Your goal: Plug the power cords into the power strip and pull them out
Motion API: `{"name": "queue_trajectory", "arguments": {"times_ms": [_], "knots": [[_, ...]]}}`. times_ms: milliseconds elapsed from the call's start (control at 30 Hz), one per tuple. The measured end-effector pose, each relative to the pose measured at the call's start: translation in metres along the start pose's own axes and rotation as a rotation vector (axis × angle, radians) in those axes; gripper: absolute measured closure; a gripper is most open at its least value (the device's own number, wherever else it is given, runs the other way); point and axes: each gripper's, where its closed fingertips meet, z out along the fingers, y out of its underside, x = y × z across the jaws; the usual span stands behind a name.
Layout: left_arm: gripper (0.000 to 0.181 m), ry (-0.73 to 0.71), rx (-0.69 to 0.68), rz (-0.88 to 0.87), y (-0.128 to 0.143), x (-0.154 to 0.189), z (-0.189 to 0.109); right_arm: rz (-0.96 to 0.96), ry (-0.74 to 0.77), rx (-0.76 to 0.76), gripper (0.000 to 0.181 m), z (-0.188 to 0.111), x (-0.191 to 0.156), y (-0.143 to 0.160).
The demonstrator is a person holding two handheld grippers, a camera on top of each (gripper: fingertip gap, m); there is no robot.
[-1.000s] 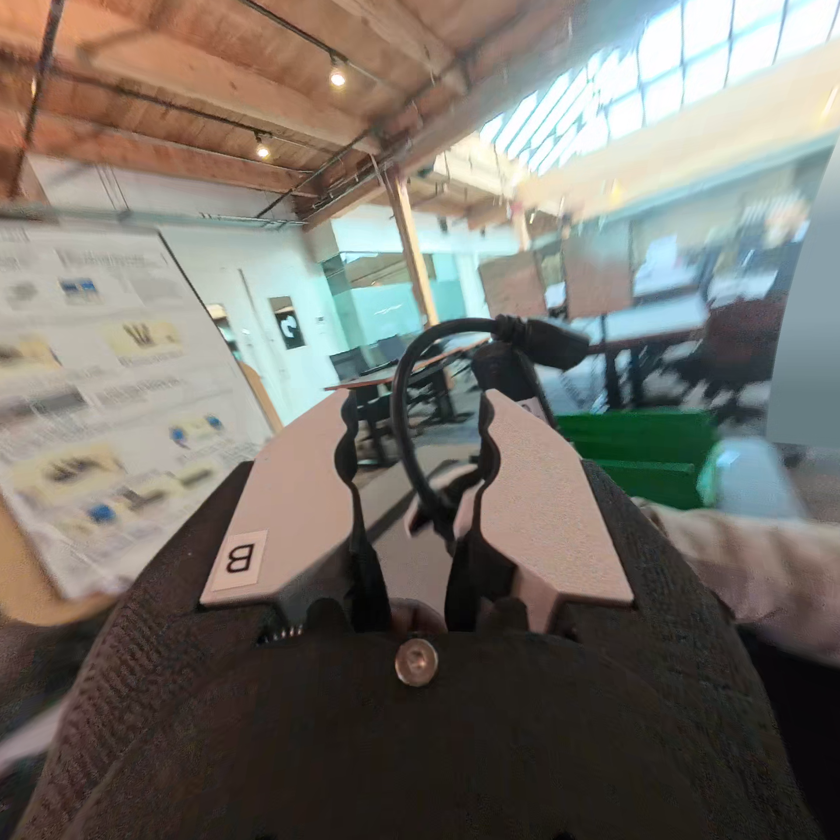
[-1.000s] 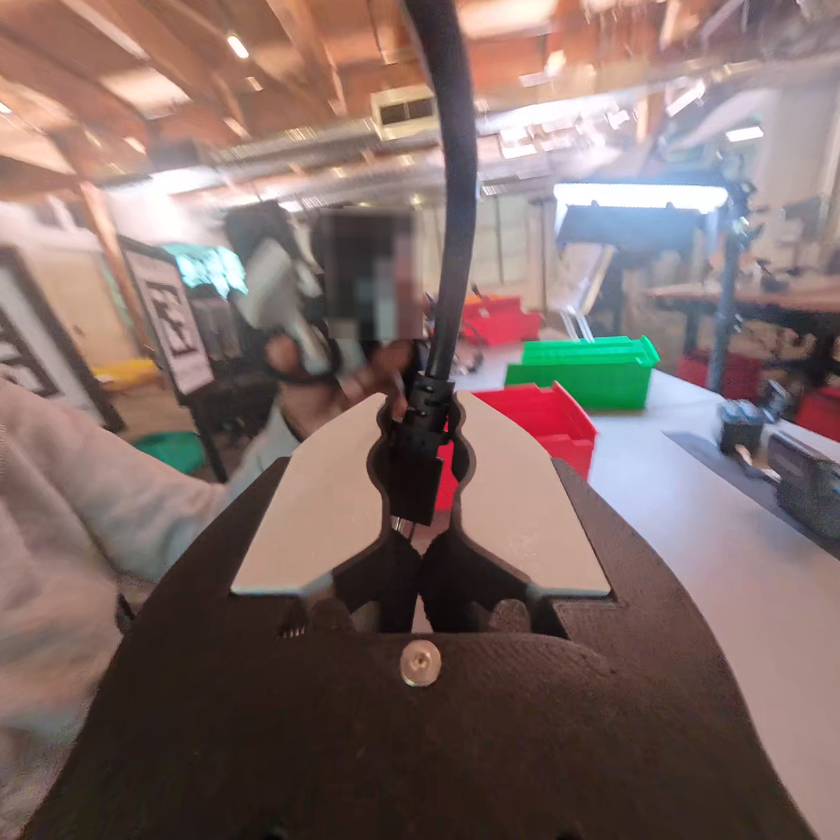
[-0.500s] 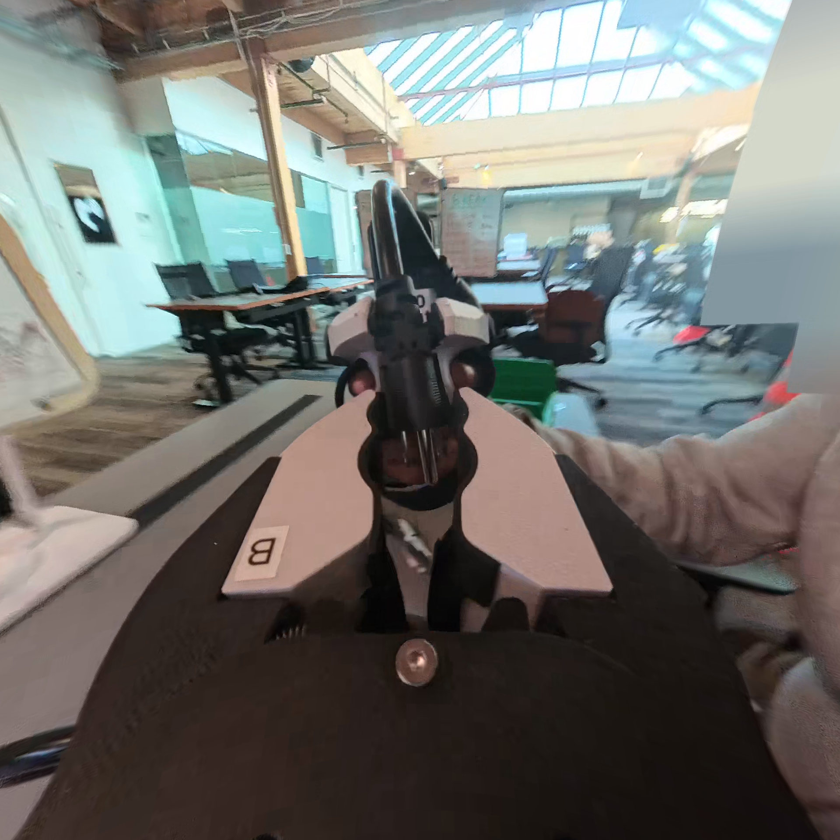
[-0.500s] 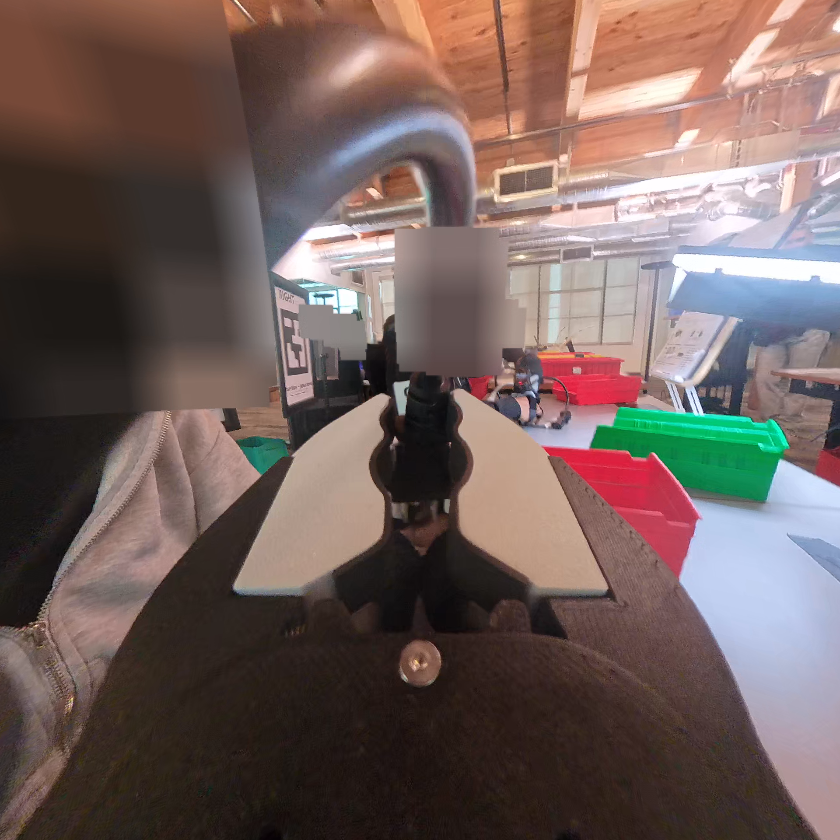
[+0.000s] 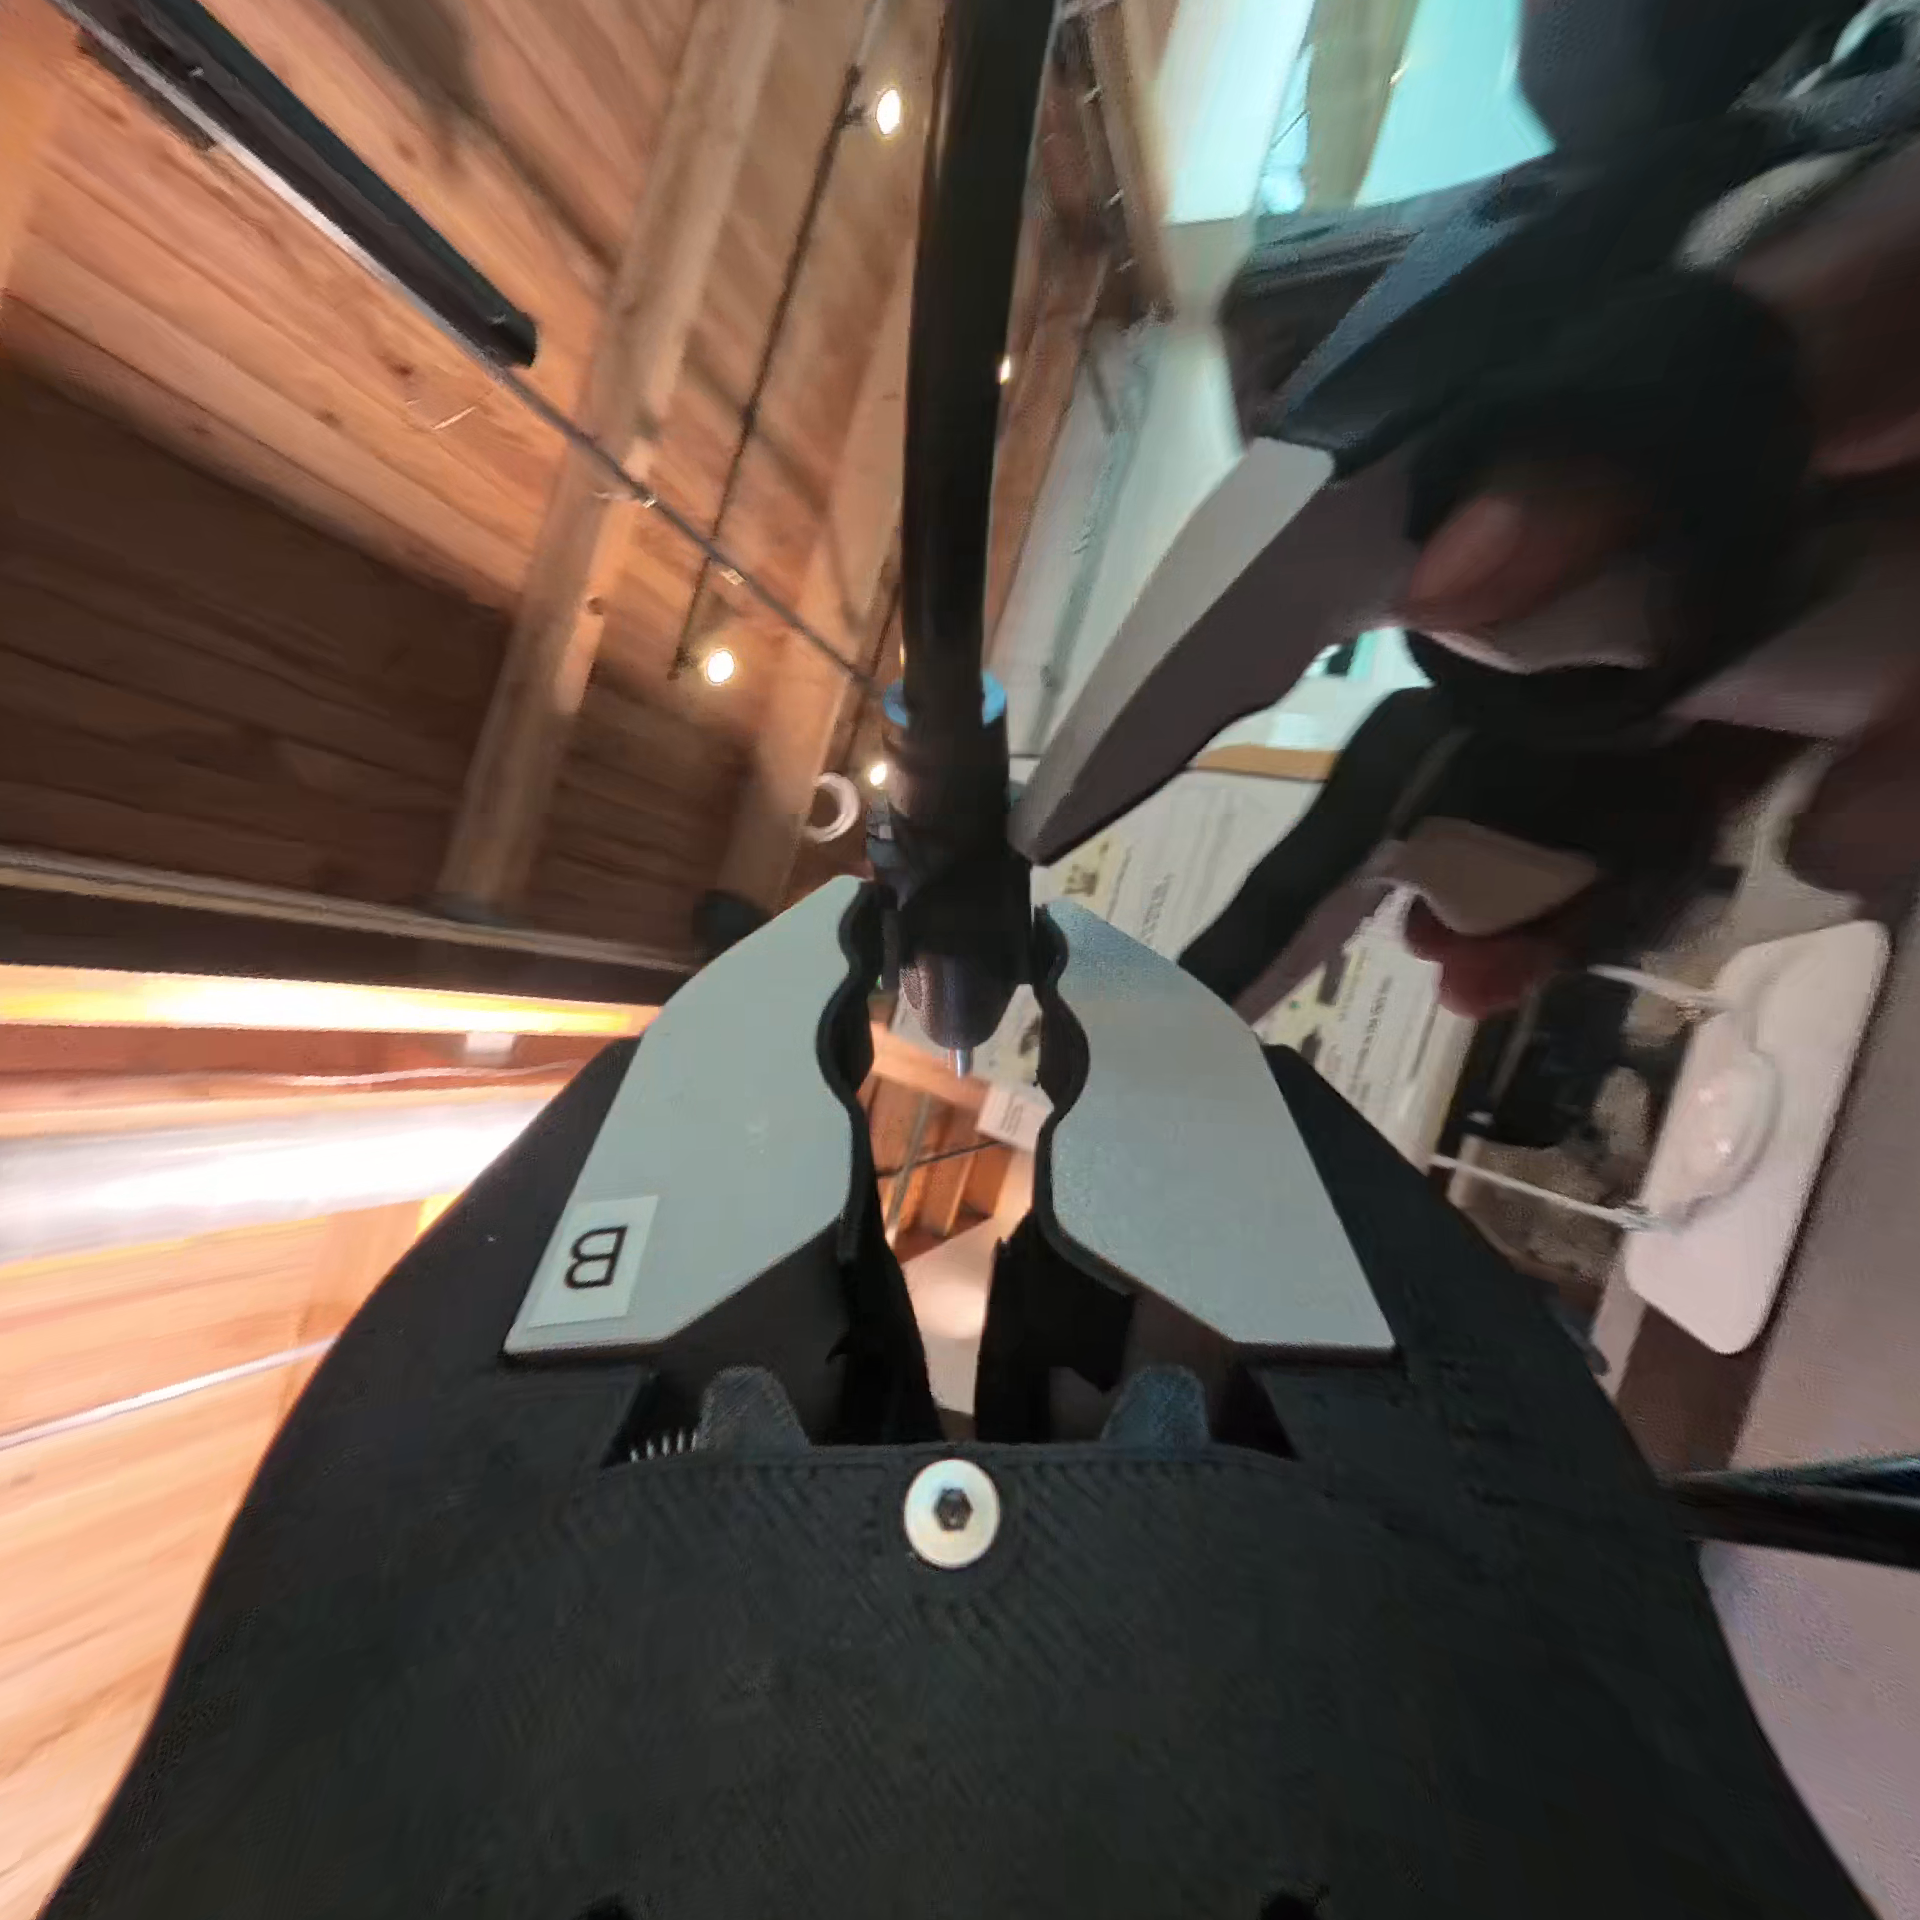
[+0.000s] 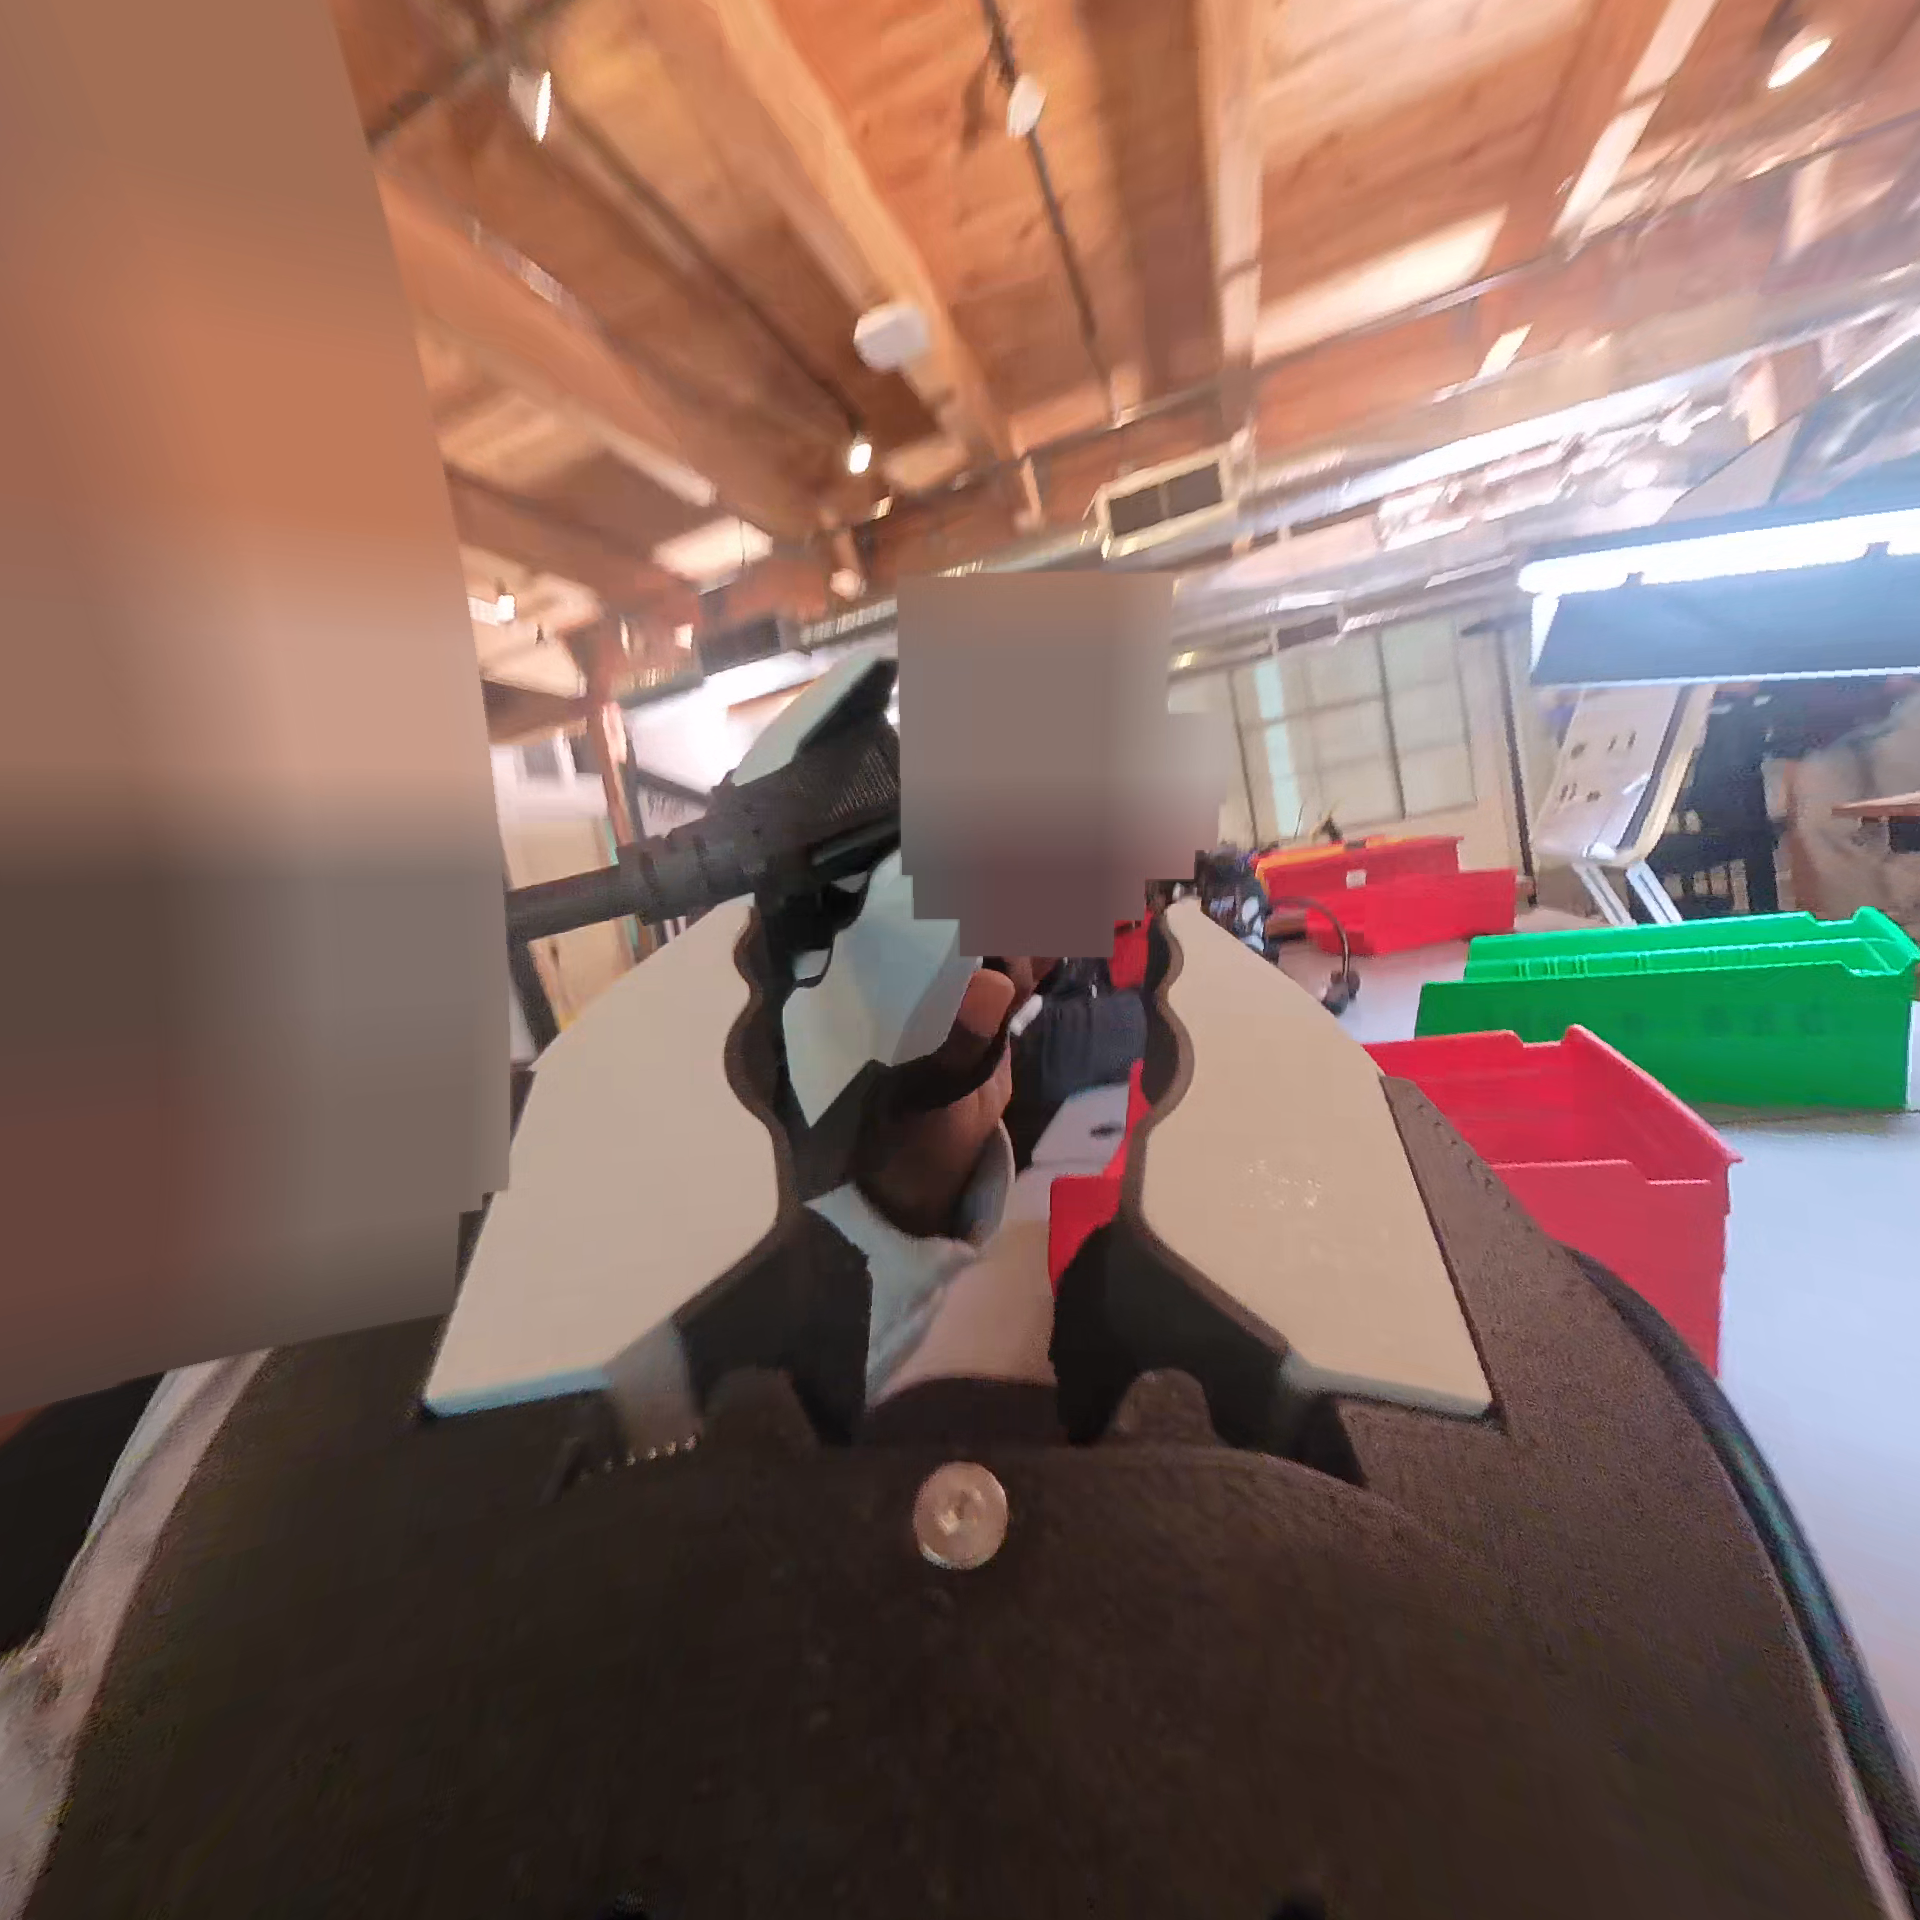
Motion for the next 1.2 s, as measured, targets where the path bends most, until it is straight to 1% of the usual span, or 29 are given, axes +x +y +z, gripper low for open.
{"name": "queue_trajectory", "arguments": {"times_ms": [67,100,133,200,267,333,400,467,533,567,600,667,767,867,967,1033,1100,1167,1200], "knots": [[0.154,-0.043,-0.052,0.002,0.011,-0.004,0.002,0.093,0.042,0.069,0.115,0.0,0.012,0.011],[0.154,-0.053,-0.078,0.003,0.017,-0.006,0.003,0.15,0.052,0.067,0.115,0.0,0.017,0.022],[0.154,-0.064,-0.102,0.01,0.024,-0.009,0.003,0.207,0.069,0.04,0.115,-0.001,0.024,0.034],[0.154,-0.092,-0.116,0.048,0.032,-0.02,0.002,0.303,0.156,-0.066,0.12,-0.008,0.043,0.058],[0.153,-0.118,-0.116,0.102,0.039,-0.035,0.002,0.323,0.273,-0.134,0.125,-0.024,0.065,0.068],[0.154,-0.135,-0.101,0.158,0.042,-0.05,0.002,0.304,0.397,-0.114,0.131,-0.045,0.084,0.057],[0.154,-0.141,-0.084,0.195,0.045,-0.064,0.003,0.268,0.49,-0.057,0.134,-0.067,0.095,0.036],[0.154,-0.14,-0.065,0.227,0.046,-0.075,0.004,0.178,0.611,-0.031,0.135,-0.092,0.106,0.016],[0.154,-0.119,-0.049,0.277,0.043,-0.078,0.007,0.055,0.695,0.006,0.136,-0.111,0.107,-0.006],[0.154,-0.103,-0.04,0.311,0.04,-0.076,0.008,0.0,0.703,0.035,0.136,-0.114,0.102,-0.018],[0.154,-0.084,-0.032,0.35,0.037,-0.072,0.009,-0.043,0.69,0.061,0.135,-0.112,0.095,-0.029],[0.153,-0.03,-0.027,0.431,0.032,-0.06,0.011,-0.09,0.618,0.092,0.132,-0.098,0.074,-0.044],[0.153,0.047,-0.017,0.539,0.028,-0.039,0.011,-0.093,0.508,0.037,0.119,-0.067,0.044,-0.046],[0.153,0.126,-0.027,0.614,0.032,-0.02,0.013,-0.041,0.4,-0.085,0.12,-0.033,0.019,-0.025],[0.153,0.195,-0.044,0.679,0.037,-0.007,0.016,0.118,0.284,-0.202,0.12,-0.008,0.005,0.011],[0.154,0.25,-0.065,0.72,0.042,0.0,0.019,0.229,0.213,-0.217,0.122,0.002,0.0,0.028],[0.154,0.303,-0.069,0.756,0.044,0.008,0.02,0.274,0.183,-0.237,0.122,0.008,0.0,0.042],[0.154,0.356,-0.074,0.803,0.047,0.016,0.019,0.291,0.164,-0.22,0.125,0.011,0.0,0.045],[0.154,0.39,-0.085,0.816,0.049,0.021,0.018,0.289,0.147,-0.216,0.129,0.012,-0.002,0.046]]}}
